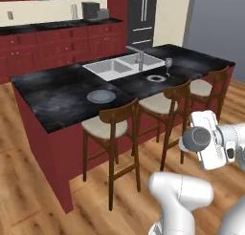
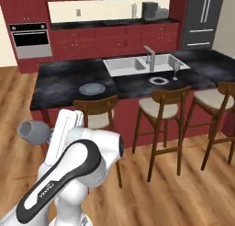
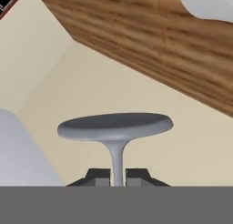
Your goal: Retrieve the wine glasses from the counter and place one next to each plate.
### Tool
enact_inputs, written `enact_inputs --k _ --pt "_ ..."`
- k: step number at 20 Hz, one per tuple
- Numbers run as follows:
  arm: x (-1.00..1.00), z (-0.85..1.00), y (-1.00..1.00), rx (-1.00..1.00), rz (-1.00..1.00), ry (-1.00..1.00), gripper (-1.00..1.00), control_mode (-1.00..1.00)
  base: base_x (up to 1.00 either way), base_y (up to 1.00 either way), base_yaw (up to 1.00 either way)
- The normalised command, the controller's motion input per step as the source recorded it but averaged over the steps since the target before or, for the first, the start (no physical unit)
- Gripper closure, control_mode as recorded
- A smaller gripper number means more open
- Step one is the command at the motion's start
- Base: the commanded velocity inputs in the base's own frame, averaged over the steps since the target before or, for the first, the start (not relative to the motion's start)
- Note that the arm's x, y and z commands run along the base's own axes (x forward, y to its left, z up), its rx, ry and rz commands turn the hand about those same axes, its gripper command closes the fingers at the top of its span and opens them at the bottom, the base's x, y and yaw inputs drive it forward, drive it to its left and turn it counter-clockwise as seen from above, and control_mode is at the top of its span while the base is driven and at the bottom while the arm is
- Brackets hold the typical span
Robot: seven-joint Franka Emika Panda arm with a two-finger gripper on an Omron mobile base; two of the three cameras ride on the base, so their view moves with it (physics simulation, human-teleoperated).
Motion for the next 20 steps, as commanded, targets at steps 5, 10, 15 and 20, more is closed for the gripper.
enact_inputs --k 5,10,15,20 --pt "0.0 0.0 0.0 0.0 0.0 0.0 1.0 1.0 0.84 -0.77 0.46" --pt "0.0 0.0 0.0 0.0 0.0 0.0 1.0 1.0 0.6 -0.6 0.59" --pt "0.0 0.0 0.0 0.0 0.0 0.0 1.0 1.0 0.61 -0.43 0.61" --pt "0.0 0.0 0.0 0.0 0.0 0.0 1.0 1.0 0.72 -0.62 0.4"
